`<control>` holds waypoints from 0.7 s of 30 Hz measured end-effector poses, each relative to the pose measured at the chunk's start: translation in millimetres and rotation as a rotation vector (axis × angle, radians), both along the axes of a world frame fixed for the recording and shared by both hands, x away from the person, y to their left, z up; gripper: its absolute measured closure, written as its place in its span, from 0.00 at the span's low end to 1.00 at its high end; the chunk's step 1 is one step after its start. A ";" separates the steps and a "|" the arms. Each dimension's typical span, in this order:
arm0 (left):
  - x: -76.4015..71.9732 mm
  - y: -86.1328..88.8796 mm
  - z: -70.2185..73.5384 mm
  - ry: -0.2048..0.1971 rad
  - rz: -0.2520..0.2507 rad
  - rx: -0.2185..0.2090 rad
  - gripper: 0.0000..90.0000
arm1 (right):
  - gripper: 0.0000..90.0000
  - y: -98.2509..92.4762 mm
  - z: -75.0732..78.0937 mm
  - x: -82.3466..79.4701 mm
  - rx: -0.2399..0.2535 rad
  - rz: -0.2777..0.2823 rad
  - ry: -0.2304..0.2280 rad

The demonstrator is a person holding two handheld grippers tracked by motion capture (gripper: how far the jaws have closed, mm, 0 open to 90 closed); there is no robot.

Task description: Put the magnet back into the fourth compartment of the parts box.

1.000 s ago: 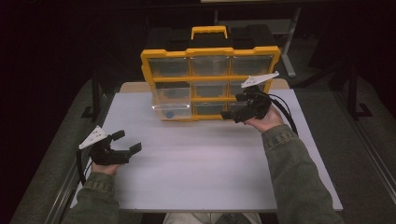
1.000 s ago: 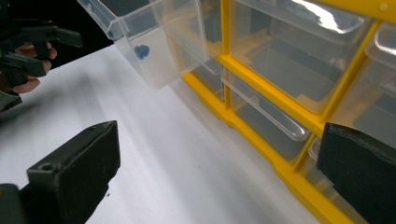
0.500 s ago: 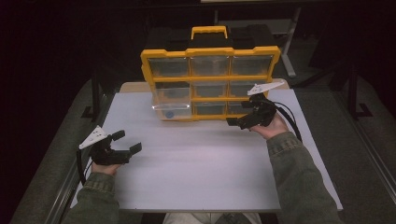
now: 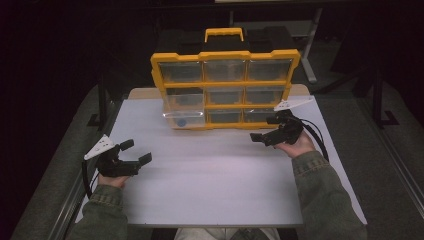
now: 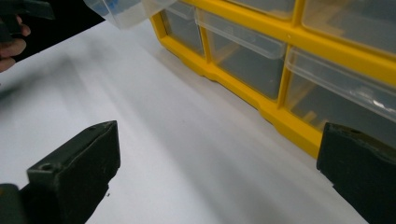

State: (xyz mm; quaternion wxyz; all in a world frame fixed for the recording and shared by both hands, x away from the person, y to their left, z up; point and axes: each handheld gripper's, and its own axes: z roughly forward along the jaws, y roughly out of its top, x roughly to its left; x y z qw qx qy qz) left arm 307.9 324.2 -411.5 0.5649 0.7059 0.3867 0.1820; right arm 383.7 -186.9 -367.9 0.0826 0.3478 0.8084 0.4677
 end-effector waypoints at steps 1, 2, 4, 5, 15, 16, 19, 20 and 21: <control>0.0 -0.2 0.0 0.000 0.000 0.000 0.00 | 0.00 -1.5 -1.5 -1.1 0.000 -0.004 0.002; 0.2 -0.4 -0.2 0.000 -0.001 0.001 0.00 | 0.00 -3.1 -3.1 -2.3 -0.001 -0.009 -0.001; 0.2 -0.7 -0.3 0.001 -0.001 0.003 0.00 | 0.00 -6.7 -6.3 -4.6 0.002 -0.021 0.000; 0.3 -0.7 -0.3 0.001 -0.003 0.006 0.00 | 0.00 -8.6 -8.1 -5.6 0.002 -0.024 0.000; 0.5 -1.3 0.1 0.001 0.000 0.009 0.00 | 0.00 -18.3 -25.5 -13.0 -0.008 -0.050 0.021; 0.5 -1.3 0.1 0.001 0.000 0.009 0.00 | 0.00 -18.3 -25.5 -13.0 -0.008 -0.050 0.021; -0.1 0.4 0.7 -0.001 0.007 0.000 0.00 | 0.00 -20.0 -28.7 -17.1 -0.008 -0.059 0.014; -0.1 0.4 0.7 -0.001 0.007 0.000 0.00 | 0.00 -20.6 -29.8 -18.1 -0.009 -0.061 0.011; -0.1 0.4 0.7 -0.001 0.007 0.000 0.00 | 0.00 -20.6 -29.8 -18.1 -0.009 -0.061 0.011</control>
